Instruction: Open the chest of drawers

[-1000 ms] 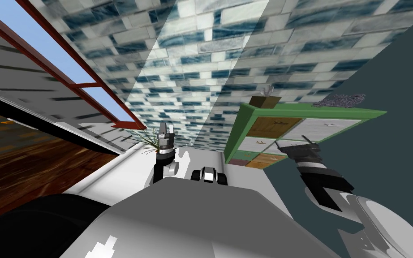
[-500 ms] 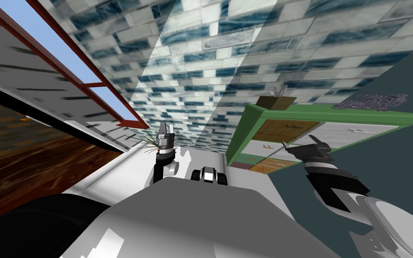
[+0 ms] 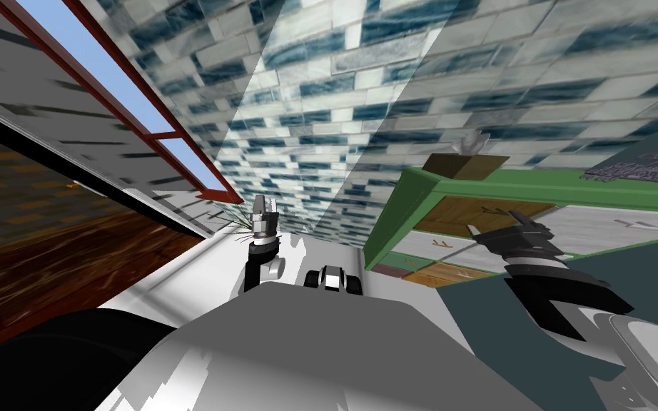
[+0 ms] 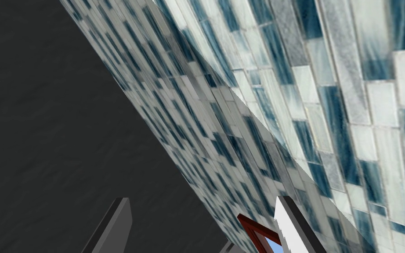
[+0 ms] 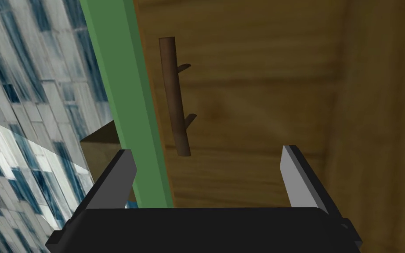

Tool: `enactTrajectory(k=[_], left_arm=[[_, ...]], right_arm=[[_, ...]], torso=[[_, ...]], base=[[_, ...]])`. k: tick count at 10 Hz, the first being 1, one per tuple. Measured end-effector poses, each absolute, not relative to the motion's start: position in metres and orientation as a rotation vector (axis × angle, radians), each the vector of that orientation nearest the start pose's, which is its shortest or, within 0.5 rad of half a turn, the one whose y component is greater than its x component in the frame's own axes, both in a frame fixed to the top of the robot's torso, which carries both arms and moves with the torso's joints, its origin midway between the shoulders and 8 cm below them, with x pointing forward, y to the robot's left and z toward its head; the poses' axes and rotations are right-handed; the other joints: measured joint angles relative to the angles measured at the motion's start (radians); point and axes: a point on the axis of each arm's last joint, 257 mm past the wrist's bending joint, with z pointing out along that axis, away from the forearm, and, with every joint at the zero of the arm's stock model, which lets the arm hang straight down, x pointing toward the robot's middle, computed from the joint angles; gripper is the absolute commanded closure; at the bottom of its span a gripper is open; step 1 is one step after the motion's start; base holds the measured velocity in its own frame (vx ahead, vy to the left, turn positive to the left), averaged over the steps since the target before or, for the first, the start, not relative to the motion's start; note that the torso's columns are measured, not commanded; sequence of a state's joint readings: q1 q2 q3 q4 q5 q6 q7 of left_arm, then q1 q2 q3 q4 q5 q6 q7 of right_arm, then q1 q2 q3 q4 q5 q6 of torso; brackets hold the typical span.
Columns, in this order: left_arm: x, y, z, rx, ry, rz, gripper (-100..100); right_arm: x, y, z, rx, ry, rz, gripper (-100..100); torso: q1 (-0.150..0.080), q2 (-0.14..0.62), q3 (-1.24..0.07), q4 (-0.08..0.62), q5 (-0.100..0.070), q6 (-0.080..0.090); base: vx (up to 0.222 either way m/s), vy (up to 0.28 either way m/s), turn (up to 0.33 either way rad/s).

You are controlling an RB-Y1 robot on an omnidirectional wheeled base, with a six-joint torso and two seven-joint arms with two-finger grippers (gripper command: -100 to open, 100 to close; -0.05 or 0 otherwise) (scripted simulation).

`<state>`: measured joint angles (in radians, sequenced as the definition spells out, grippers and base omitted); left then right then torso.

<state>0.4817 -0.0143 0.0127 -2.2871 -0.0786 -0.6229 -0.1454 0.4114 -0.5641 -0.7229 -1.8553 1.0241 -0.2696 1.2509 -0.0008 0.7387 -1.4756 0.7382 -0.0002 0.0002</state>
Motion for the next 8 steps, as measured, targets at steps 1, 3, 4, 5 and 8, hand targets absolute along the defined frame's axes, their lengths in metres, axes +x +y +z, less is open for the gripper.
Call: enactTrajectory(k=[1,3,4,5,8], left_arm=[[0.322,0.266,0.054,-0.449,0.573,-1.141,0],[0.322,0.266,0.054,-0.449,0.574,-1.141,0],[0.322,0.266,0.054,-0.449,0.573,-1.141,0],[0.322,0.266,0.054,-0.449,0.573,-1.141,0],[0.322,0.266,0.054,-0.449,0.573,-1.141,0]], right_arm=[[0.363,-0.596,-0.025,-0.872,1.238,-1.467,-100],[0.361,-0.602,-0.017,-0.876,1.237,-1.469,-100],[0.360,-0.603,-0.016,-0.874,1.237,-1.468,100],[0.362,-0.599,-0.020,-0.871,1.238,-1.466,100],[0.362,-0.597,-0.008,-0.875,1.213,-1.470,100]], torso=[[0.000,0.002,0.001,0.000,0.000,0.000],[0.001,-0.004,-0.002,-0.001,0.000,0.000],[0.001,-0.001,-0.001,0.000,0.000,0.000],[0.001,0.006,0.004,0.001,0.000,0.000],[-0.006,0.003,0.003,-0.002,-0.006,0.001]], base=[[0.065,0.000,-0.001],[0.087,0.000,0.000],[-0.070,0.005,0.005],[-0.037,-0.011,-0.006],[-0.173,0.020,-0.061]])
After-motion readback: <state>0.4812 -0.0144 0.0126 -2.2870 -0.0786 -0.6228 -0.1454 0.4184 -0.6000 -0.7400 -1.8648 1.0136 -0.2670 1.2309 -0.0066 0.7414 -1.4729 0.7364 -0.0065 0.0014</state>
